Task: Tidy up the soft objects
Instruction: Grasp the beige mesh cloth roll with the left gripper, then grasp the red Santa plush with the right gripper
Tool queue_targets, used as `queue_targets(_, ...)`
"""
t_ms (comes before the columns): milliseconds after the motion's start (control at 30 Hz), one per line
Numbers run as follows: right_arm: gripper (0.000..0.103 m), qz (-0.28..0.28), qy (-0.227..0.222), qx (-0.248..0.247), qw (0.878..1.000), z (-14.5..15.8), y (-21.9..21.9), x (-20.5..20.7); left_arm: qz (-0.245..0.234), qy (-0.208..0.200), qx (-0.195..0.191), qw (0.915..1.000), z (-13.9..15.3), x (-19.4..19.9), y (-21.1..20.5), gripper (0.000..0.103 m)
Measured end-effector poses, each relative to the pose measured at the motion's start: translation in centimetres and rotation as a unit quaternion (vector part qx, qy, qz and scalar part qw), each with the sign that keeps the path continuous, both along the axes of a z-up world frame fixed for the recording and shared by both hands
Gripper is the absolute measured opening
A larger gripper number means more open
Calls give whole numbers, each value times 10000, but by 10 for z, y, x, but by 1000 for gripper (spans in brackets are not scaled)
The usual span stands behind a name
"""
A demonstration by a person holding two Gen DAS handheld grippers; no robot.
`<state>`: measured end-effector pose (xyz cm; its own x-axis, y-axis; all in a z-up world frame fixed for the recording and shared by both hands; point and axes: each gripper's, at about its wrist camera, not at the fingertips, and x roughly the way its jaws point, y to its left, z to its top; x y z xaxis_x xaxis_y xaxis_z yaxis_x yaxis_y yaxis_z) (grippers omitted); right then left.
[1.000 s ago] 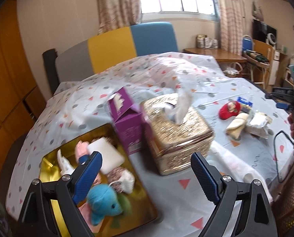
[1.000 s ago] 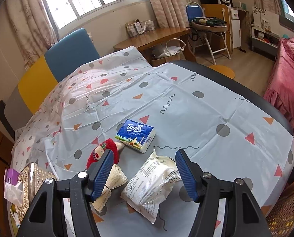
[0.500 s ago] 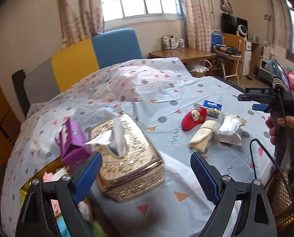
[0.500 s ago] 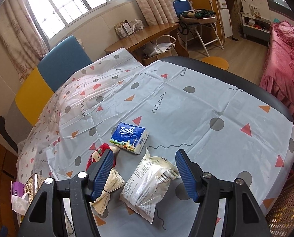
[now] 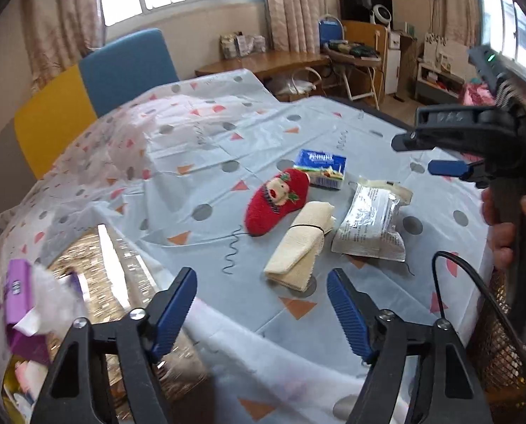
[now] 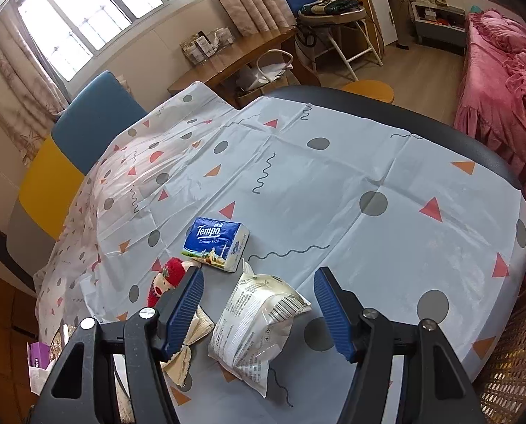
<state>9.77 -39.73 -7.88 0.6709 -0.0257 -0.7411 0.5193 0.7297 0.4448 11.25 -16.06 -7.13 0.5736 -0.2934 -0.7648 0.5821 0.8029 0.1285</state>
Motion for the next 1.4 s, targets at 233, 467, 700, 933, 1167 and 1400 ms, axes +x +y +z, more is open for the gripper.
queue_targets(233, 66, -9, 25, 234, 9997, -5, -4, -1, -166, 301, 225, 9992, -36, 33, -41, 74)
queue_targets(467, 66, 46, 74, 322, 9994, -8, -3, 2, -146, 569, 339, 9977, -65, 61, -67, 67)
queue_targets(700, 66, 83, 154, 285, 9994, -11, -2, 5, 224, 1028, -90, 9944, -72, 64, -46, 35)
queue_targets(933, 66, 269, 176, 335, 9989, -14, 4, 9, 288, 935, 51, 9952, -76, 14, -13, 38)
queue_targets(1167, 66, 1038, 9, 800, 9914, -18, 26, 24, 200, 581, -146, 9980, -82, 2, -2, 39)
queue_targets(1400, 66, 1741, 266, 1551, 9721, -32, 56, 80, 158, 423, -319, 9985, -84, -3, 4, 39)
